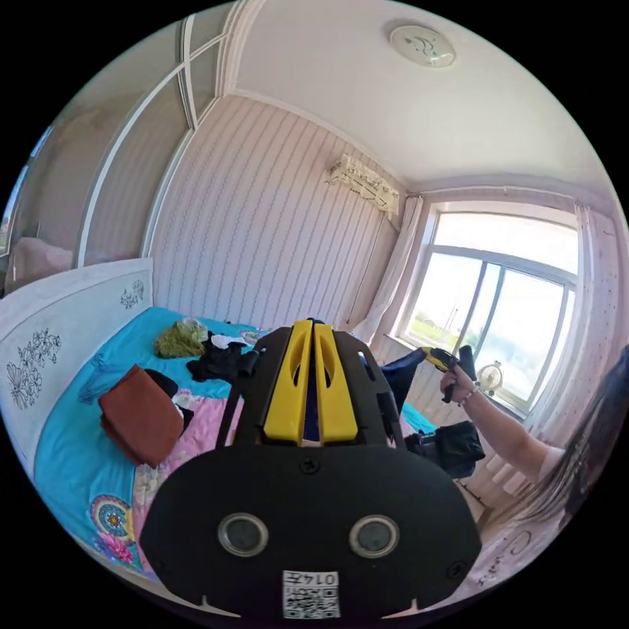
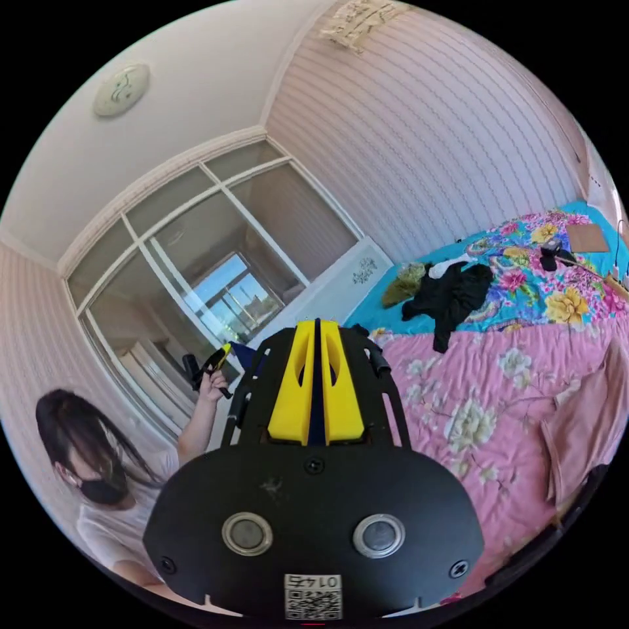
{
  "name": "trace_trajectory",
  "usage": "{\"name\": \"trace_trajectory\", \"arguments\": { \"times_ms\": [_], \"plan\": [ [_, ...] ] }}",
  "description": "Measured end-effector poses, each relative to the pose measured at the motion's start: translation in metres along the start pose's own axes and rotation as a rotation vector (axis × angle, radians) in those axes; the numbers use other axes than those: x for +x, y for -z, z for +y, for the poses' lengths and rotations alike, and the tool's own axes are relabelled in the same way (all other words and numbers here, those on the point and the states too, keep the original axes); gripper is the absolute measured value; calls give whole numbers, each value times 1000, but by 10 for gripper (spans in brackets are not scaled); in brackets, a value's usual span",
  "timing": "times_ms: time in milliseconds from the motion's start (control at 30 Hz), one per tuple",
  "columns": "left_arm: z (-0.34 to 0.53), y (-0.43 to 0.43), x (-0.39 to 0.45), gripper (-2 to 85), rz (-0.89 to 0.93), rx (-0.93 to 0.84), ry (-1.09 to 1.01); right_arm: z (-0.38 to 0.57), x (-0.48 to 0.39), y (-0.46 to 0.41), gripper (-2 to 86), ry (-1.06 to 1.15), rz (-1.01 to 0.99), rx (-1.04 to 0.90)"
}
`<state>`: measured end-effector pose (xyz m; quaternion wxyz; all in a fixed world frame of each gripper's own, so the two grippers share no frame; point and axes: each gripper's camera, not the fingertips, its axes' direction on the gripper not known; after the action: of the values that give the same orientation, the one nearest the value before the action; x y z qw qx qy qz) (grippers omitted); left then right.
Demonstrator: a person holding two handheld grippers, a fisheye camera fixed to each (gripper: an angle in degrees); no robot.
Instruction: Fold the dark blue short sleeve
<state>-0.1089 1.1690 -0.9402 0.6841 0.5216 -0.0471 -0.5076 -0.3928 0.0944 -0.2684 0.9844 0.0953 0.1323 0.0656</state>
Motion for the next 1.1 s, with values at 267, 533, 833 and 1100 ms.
{"name": "trace_trajectory", "arguments": {
  "times_ms": [267,533,833,1100],
  "plan": [
    [-3,-11,14,-10,-85,43,-92,-51,-77,51,6,361,2,322],
    [249,-124,-77,-10,-169,-466,51,91,81,-20,6,45,200,-94],
    [518,-172,-131,-10,-202,-943,164,297,201,-57,6,-421,321,-394],
    [598,-156,-130,-10,-179,-982,156,333,195,-61,6,-419,364,-457]
  ]
}}
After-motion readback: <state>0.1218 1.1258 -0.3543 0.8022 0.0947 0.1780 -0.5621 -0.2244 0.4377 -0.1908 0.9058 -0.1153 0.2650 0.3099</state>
